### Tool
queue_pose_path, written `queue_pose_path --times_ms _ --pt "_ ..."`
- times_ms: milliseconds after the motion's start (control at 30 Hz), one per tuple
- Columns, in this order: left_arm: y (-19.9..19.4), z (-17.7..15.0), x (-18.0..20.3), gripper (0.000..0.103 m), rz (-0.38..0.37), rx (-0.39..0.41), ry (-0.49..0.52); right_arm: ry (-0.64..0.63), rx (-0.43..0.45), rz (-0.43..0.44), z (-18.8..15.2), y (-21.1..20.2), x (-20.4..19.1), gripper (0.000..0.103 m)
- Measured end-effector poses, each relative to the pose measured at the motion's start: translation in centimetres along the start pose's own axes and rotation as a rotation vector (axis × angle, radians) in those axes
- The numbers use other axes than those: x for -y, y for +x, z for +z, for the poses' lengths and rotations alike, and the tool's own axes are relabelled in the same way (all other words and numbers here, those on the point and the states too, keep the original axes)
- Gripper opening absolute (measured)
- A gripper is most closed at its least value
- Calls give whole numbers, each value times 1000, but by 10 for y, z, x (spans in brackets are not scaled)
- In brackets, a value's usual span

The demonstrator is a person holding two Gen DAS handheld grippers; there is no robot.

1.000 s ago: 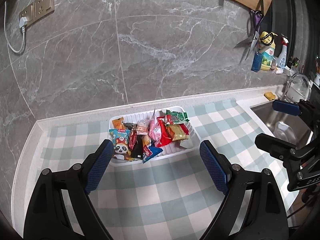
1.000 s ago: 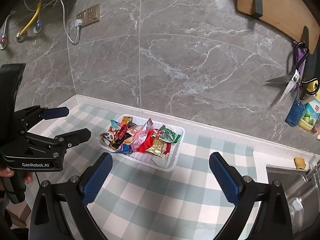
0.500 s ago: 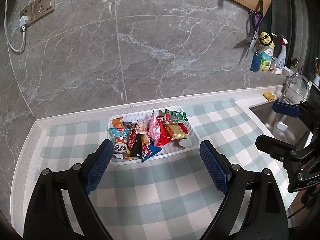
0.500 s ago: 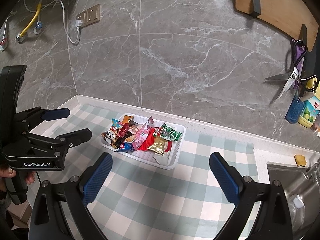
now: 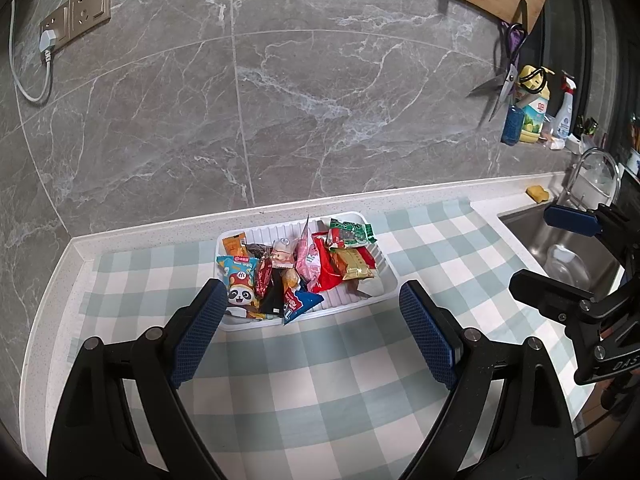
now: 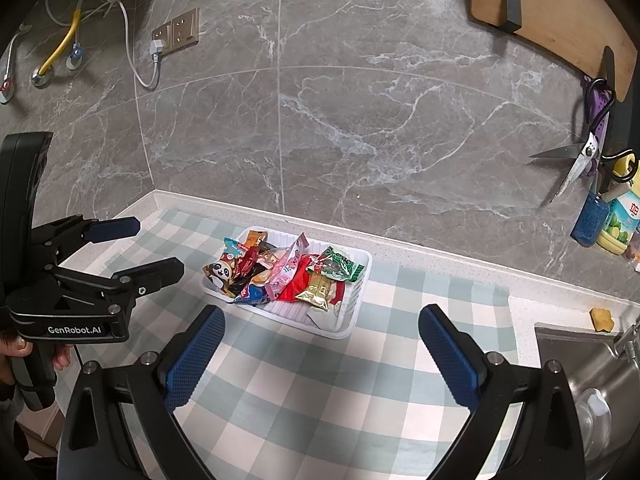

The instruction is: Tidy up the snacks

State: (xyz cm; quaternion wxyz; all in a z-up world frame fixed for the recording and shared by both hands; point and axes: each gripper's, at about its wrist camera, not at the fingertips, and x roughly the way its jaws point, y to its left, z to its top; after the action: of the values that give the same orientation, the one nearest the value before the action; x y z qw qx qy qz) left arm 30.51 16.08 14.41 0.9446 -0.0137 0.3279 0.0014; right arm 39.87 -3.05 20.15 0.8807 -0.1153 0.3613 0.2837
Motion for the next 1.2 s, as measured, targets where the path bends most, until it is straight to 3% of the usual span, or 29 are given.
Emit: queue_pose_path --times_ms 800,1200 --pt "-1 1 1 88 -6 4 -1 4 1 2 0 0 -4 100" --pt "-13 2 7 88 3 66 24 6 -1 5 0 0 -5 100"
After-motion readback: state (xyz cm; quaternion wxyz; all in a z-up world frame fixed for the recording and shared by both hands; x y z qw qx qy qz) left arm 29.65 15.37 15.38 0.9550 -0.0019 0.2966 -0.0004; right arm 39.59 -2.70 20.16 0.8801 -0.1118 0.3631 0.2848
